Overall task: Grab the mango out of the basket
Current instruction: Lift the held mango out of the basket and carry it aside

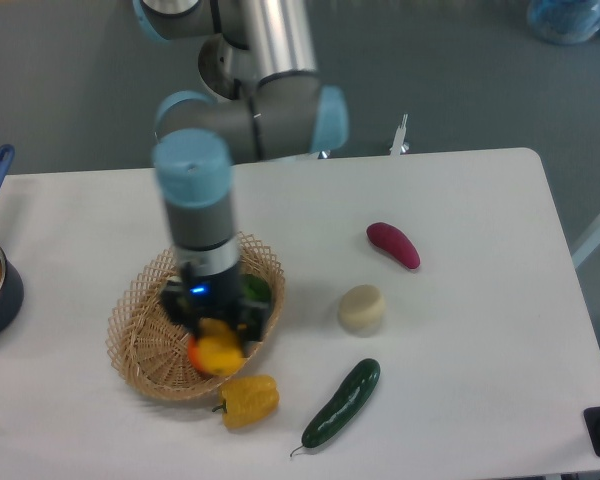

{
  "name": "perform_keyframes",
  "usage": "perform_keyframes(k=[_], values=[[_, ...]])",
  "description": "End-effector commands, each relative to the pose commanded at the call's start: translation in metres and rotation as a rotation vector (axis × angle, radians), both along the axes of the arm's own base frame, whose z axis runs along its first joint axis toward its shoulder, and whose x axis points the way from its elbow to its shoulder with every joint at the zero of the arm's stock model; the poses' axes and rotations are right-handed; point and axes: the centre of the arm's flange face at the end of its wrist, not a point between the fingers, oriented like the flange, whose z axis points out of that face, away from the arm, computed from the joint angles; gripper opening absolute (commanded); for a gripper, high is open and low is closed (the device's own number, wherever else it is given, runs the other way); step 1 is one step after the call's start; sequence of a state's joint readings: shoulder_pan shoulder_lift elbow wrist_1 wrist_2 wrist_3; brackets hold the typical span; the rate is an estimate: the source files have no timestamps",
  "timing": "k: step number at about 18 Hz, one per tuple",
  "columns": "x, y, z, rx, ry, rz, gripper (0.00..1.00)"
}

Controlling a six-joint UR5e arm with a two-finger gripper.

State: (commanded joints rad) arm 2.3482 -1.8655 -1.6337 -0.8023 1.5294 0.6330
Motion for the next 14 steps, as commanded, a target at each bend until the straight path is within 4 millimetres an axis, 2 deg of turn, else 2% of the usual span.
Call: perform_keyframes(k=[3, 6, 11, 14], values=[[-0.044, -0.036, 0.002, -0.043, 0.053, -0.074, 0.34], [-0.070, -0.058, 0.004, -0.039, 0.057, -0.123, 0.34], [-0.078, -0.072, 0.027, -0.006, 0.074, -0.106, 0.34], [-0.086, -0.082, 0.023, -0.010, 0.067, -0.087, 0.34]])
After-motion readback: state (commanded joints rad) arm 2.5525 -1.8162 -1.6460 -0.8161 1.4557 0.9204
